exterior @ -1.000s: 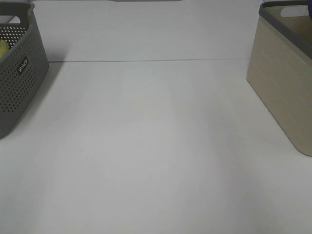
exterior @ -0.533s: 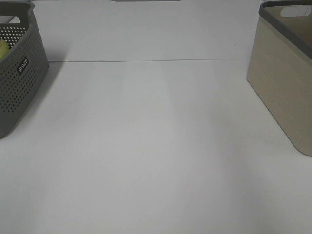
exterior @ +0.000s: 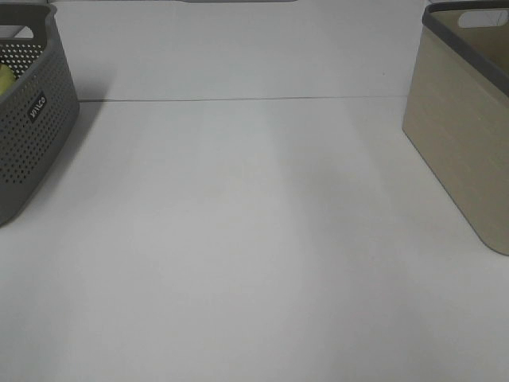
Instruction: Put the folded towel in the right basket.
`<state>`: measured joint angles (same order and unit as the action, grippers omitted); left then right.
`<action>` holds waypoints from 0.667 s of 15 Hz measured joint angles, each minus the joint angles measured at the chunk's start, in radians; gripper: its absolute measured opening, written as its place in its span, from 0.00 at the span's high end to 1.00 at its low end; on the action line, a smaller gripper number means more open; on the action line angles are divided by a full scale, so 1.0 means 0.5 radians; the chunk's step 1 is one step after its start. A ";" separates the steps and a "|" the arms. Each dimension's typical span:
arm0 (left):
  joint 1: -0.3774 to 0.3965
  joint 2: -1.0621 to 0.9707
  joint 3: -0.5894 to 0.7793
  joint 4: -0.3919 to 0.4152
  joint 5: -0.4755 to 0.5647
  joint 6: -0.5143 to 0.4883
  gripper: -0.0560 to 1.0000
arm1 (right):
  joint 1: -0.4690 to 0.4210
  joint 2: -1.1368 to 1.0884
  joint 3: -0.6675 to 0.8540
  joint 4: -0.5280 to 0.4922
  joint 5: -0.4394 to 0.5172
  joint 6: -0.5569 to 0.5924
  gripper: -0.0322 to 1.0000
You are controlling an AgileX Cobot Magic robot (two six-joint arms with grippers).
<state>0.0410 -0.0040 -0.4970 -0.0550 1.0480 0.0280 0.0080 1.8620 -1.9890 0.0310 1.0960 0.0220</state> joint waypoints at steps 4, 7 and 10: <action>0.000 0.000 0.000 0.000 0.000 0.000 0.01 | 0.174 -0.144 0.004 -0.062 0.196 0.110 0.03; 0.000 0.000 0.000 0.000 0.000 0.000 0.01 | 0.180 -0.494 0.200 -0.062 0.220 0.144 0.03; 0.000 0.000 0.000 0.000 0.000 0.000 0.01 | 0.180 -1.132 0.756 -0.062 0.180 0.138 0.03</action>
<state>0.0410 -0.0040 -0.4970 -0.0550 1.0480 0.0280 0.0980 1.2960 -1.6110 0.0000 1.1860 0.0910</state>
